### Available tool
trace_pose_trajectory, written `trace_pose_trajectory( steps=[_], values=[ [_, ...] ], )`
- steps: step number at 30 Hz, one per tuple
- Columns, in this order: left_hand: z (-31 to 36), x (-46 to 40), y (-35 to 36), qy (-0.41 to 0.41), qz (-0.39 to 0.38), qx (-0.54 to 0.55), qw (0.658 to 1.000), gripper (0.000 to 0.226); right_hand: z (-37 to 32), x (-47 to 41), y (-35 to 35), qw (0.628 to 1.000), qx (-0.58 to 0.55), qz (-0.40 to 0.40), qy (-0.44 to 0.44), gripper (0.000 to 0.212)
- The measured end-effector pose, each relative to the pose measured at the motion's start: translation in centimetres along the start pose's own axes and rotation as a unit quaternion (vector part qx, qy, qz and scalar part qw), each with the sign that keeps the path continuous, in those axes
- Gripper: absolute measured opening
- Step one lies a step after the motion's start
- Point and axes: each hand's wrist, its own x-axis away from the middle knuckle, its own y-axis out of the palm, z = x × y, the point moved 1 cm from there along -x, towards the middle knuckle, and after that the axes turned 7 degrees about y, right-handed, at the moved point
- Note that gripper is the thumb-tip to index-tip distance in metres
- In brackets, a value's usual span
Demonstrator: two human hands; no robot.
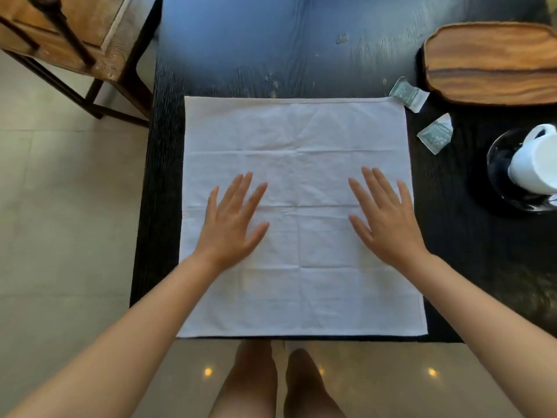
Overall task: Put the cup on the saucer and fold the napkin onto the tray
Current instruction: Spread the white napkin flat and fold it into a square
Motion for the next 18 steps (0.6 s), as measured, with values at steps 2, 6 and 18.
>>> trace_pose_trajectory(
  steps=[2, 6, 18],
  values=[
    [2.2, 3.7, 0.5, 0.007, 0.008, 0.016, 1.0, 0.064, -0.5, 3.6, -0.2, 0.999, -0.007, 0.015, -0.029, 0.055],
    [4.9, 10.5, 1.4, 0.043, 0.0, -0.003, 0.999, 0.056, -0.7, 10.4, 0.7, 0.997, -0.007, 0.02, -0.078, 0.048],
    [5.4, 16.4, 3.2, 0.1, 0.001, -0.059, 0.993, 0.032, -0.6, 17.1, 3.4, 0.985, 0.016, -0.013, -0.169, 0.049]
  ],
)
